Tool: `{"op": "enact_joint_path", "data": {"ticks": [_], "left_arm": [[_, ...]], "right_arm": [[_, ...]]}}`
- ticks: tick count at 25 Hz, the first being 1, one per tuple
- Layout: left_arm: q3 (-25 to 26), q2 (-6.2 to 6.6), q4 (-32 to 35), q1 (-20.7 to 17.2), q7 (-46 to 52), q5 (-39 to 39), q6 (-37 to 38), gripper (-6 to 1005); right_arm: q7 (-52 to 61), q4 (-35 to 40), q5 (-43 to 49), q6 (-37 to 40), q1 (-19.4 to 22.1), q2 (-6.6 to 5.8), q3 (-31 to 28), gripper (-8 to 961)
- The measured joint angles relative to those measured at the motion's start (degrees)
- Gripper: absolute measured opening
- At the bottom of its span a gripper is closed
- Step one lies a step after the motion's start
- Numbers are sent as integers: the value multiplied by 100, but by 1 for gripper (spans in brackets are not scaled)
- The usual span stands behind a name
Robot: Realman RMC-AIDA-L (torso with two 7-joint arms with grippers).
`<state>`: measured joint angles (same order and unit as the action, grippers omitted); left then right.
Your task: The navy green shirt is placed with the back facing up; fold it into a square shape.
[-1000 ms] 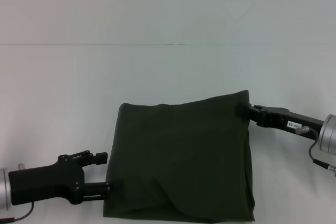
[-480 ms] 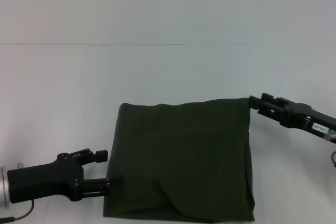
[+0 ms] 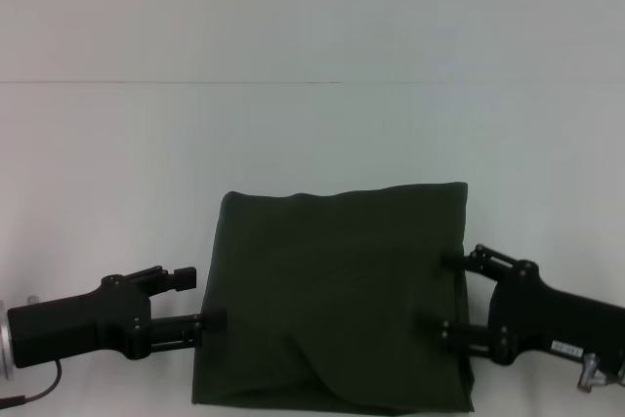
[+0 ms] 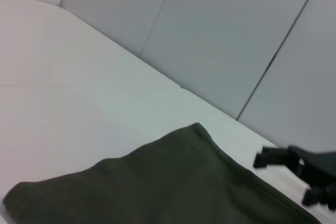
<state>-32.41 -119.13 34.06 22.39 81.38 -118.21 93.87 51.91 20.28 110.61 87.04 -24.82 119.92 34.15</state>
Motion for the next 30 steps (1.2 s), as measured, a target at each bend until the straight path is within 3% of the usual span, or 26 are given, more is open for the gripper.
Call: {"op": "enact_joint_path", "data": {"ticks": [14, 23, 26, 27, 30], "left_arm": [[68, -2, -10, 11, 89, 1, -54, 908], [77, 35, -9, 53, 528, 0, -60, 908], [120, 118, -3, 191, 1247, -6, -60, 908], [119, 228, -10, 358, 1986, -34, -59, 908], [99, 329, -10, 547, 2739, -52, -69, 908]], "right_arm": [[-527, -367, 21, -993, 90, -3, 257, 907], [-575, -321, -16, -1043, 111, -12, 216, 907], [-582, -140, -29, -573, 196, -21, 108, 907], [-583, -5, -30, -237, 278, -29, 42, 906], [-584, 145, -22, 74, 384, -40, 4, 906]]}}
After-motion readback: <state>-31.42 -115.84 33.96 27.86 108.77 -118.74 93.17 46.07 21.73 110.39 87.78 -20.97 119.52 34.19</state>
